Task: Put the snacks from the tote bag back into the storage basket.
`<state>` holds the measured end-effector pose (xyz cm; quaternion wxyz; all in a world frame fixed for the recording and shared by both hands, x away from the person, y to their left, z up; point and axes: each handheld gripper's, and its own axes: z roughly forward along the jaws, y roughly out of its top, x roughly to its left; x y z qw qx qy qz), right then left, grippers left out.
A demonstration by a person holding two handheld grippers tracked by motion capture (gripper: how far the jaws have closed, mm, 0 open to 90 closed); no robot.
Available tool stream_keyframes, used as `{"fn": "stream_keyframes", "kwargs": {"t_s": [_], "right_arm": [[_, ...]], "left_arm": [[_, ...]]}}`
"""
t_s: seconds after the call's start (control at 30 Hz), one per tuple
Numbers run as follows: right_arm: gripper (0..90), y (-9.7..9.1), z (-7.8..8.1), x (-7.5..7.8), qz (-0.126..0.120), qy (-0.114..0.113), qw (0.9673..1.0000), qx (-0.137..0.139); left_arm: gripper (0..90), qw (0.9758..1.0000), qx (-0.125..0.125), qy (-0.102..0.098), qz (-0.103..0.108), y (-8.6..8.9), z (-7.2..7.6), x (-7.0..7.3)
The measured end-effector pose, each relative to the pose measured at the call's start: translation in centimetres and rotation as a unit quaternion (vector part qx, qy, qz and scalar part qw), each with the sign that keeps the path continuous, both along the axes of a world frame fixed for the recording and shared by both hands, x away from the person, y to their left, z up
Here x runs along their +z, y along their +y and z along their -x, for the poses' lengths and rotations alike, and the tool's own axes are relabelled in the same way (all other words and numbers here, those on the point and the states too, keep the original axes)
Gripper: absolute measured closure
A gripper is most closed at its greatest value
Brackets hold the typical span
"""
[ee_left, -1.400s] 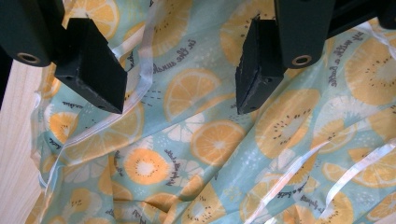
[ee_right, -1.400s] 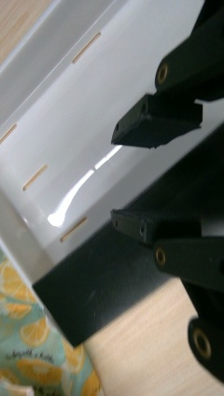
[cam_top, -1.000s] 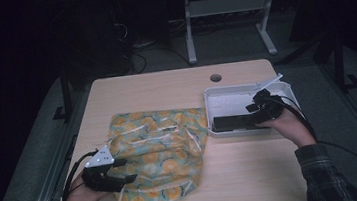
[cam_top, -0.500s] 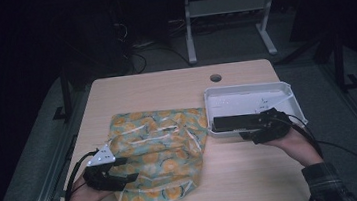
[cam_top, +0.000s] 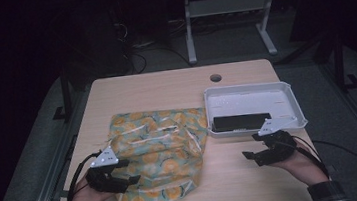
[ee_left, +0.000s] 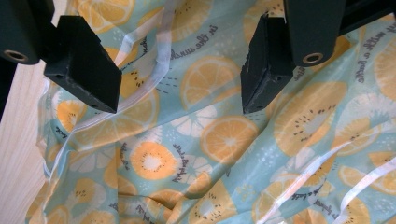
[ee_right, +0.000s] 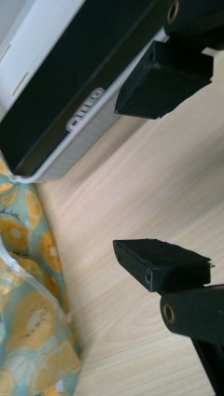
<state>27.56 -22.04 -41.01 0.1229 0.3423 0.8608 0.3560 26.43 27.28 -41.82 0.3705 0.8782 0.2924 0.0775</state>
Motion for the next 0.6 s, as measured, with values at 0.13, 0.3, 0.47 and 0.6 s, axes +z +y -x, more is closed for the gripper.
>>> {"fn": "stream_keyframes", "kwargs": {"t_s": [0.13, 0.3, 0.47, 0.6], "right_arm": [[27.7, 0.0, 0.8, -1.0, 0.000, 0.015, 0.9999, 0.001], [27.3, -0.5, 1.5, -1.8, 0.014, 0.011, 0.9998, -0.007], [26.9, -0.8, 1.8, -2.4, 0.016, 0.019, 0.9996, -0.011], [26.6, -0.7, 1.5, -3.1, 0.023, 0.031, 0.9992, -0.009]], "left_arm": [[28.6, 1.0000, -0.001, 0.000, 0.000, -0.1, 0.0, -0.1], [28.6, 1.0000, -0.001, 0.001, 0.001, 0.0, 0.0, -0.2], [28.6, 1.0000, -0.004, 0.002, -0.004, 0.0, 0.0, -0.3], [28.7, 1.0000, -0.006, 0.000, -0.005, 0.0, 0.0, -0.4]]}}
